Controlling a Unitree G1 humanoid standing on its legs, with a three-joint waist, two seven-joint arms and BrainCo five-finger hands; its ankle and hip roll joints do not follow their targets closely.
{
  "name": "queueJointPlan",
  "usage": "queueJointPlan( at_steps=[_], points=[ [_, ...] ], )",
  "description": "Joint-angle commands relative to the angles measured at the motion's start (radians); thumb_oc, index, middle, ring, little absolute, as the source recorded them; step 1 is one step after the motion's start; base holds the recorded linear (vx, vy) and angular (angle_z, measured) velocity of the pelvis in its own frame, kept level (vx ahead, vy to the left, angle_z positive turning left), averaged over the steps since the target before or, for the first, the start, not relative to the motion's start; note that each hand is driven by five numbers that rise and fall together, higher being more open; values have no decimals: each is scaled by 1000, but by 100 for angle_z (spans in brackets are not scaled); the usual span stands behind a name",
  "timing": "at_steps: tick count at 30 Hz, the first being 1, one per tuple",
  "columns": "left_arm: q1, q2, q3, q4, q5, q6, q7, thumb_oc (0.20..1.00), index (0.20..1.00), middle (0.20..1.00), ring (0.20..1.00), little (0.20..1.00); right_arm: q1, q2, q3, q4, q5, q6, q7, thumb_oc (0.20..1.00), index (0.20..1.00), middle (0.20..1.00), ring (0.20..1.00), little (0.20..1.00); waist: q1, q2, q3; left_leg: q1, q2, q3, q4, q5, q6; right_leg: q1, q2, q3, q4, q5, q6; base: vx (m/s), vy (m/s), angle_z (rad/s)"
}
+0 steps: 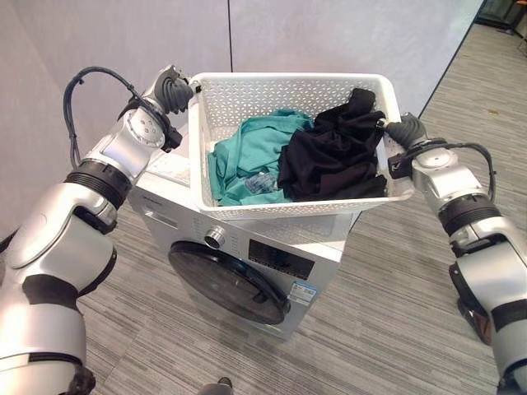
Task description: Grab the laundry basket,head to the washer,open it,put in the laundry and shut it.
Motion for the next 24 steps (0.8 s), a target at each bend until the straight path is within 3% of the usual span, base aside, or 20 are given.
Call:
queueJointPlan(
  at_steps=[1, 13, 14, 16, 17, 18, 19, 24],
  points=[
    [-96, -48, 2, 4, 19, -58, -13, 200, 200, 200, 200, 200, -72, -12, -9, 50, 12, -38, -2, 200, 200, 200, 200, 200, 20, 33, 33, 8, 26, -46, -85, 5, 23, 16, -45, -14, 25, 1, 103, 10, 39, -2],
    [-167, -83, -14, 40, 11, -67, -1, 200, 200, 200, 200, 200, -143, -16, 31, 41, 14, -46, -14, 200, 200, 200, 200, 200, -2, 21, 89, -130, 12, -48, -76, 30, 20, -88, -58, -17, -21, 46, 109, -51, 16, -1],
    [-173, -87, -14, 47, 13, -67, 3, 332, 332, 332, 332, 332, -152, -18, 33, 45, 13, -46, -15, 200, 200, 200, 200, 200, -5, 19, 91, -147, 10, -48, -67, 27, 20, -97, -58, -17, -24, 49, 109, -60, 9, -1],
    [-211, -106, -20, 110, 33, -70, 18, 1000, 1000, 1000, 1000, 1000, -204, -20, 56, 111, 1, -44, -15, 200, 200, 200, 200, 200, -15, 11, 96, -179, 7, -51, -45, 22, 18, -113, -61, -10, -31, 63, 109, -69, 1, 2],
    [-243, -118, -31, 149, 42, -72, 27, 1000, 1000, 1000, 1000, 1000, -241, -13, 66, 159, 6, -43, -15, 200, 200, 200, 200, 200, -20, 11, 96, -187, 7, -49, -40, 21, 16, -117, -60, -8, -34, 68, 109, -62, 6, 3],
    [-287, -140, -48, 229, 48, -73, 26, 1000, 1000, 1000, 1000, 1000, -321, 6, 81, 250, 21, -45, -21, 696, 696, 696, 696, 696, -29, 12, 92, -192, 11, -47, -38, 17, 12, -122, -58, -3, -35, 74, 109, -33, 12, 2],
    [-290, -140, -49, 230, 48, -74, 26, 1000, 1000, 1000, 1000, 1000, -324, 6, 83, 252, 21, -46, -20, 1000, 1000, 1000, 1000, 1000, -30, 10, 91, -196, 8, -47, -39, 21, 14, -126, -60, -3, -36, 77, 109, 0, 0, 0],
    [-376, -176, -54, 313, 86, -82, 84, 1000, 1000, 1000, 1000, 1000, -411, 32, 95, 381, 32, -49, -26, 1000, 1000, 1000, 1000, 1000, -42, 7, 88, -198, 10, -44, -38, 18, 9, -130, -58, -1, -34, 73, 109, -2, 1, 1]
  ],
)
